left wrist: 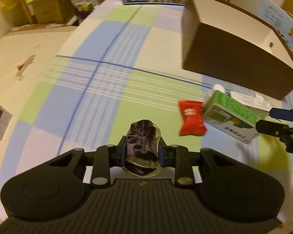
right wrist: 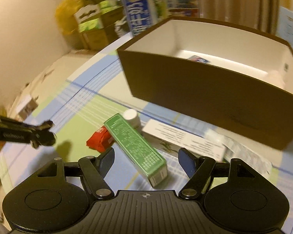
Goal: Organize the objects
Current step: 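Grasp the purple scrunchie with the left tool while the right tool grasps the green medicine box, then carry the scrunchie and green medicine box over the box with both tools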
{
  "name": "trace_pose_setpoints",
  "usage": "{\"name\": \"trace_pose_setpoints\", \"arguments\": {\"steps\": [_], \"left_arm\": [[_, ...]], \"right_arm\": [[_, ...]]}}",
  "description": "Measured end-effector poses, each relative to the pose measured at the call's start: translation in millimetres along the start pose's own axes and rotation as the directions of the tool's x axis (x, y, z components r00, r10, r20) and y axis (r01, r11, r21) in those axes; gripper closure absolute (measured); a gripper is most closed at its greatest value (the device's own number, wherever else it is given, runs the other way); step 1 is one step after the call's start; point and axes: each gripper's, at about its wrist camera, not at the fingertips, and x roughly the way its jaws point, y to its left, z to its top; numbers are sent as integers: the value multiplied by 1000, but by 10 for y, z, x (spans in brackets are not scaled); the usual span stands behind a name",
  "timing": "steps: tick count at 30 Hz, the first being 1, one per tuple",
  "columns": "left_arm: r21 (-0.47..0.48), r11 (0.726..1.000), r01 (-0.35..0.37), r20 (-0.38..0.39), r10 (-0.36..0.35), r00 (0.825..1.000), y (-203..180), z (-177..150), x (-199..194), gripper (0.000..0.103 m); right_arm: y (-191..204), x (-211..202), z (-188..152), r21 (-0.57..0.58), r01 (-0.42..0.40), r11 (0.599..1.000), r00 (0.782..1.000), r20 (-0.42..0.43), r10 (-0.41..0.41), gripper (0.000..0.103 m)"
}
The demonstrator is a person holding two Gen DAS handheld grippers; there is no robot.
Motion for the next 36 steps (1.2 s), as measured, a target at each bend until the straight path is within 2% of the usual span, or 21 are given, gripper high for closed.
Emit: {"name": "trace_pose_setpoints", "arguments": {"steps": [1,3,4,7,11,18,24,27,31,36], "left_arm": [[-7,1000,-5,0,5,1000,34,-11,-7,78],[-17,1000,-12,0,12,1000,80,-32,-19,78],[-22,1000,-13,0,13,1000,99,-42,-28,77],[-30,999,-14,-2,14,1000,125,-66,-35,77],[-31,999,-8,-4,8,1000,125,-74,-33,77],[2,1000,24,0,-24,1000,7,-48,-9,77],[43,997,61,-6,-61,998,-159,-33,39,77],[64,995,77,-12,-76,997,-244,-40,49,77],[88,992,88,-23,-86,996,-337,-50,65,77],[102,991,90,-18,-89,996,-388,-55,32,77]], "right_arm": [[23,53,4,-23,7,1000,1000,-9,-8,34],[58,128,-1,-69,19,997,1000,-22,-21,47],[71,156,-4,-89,15,996,999,-31,-18,58],[90,149,-43,-141,-1,990,1000,-29,-3,65],[87,39,-175,-139,-55,989,998,-45,49,75],[54,-330,-531,-38,-10,999,997,-72,8,76],[9,-702,-830,-16,31,999,990,-134,-33,76],[-89,-849,-941,58,45,997,990,-137,-37,76],[-164,-842,-951,145,78,986,988,-144,-57,75],[-43,-642,-815,85,101,991,980,-178,-84,73]]}}
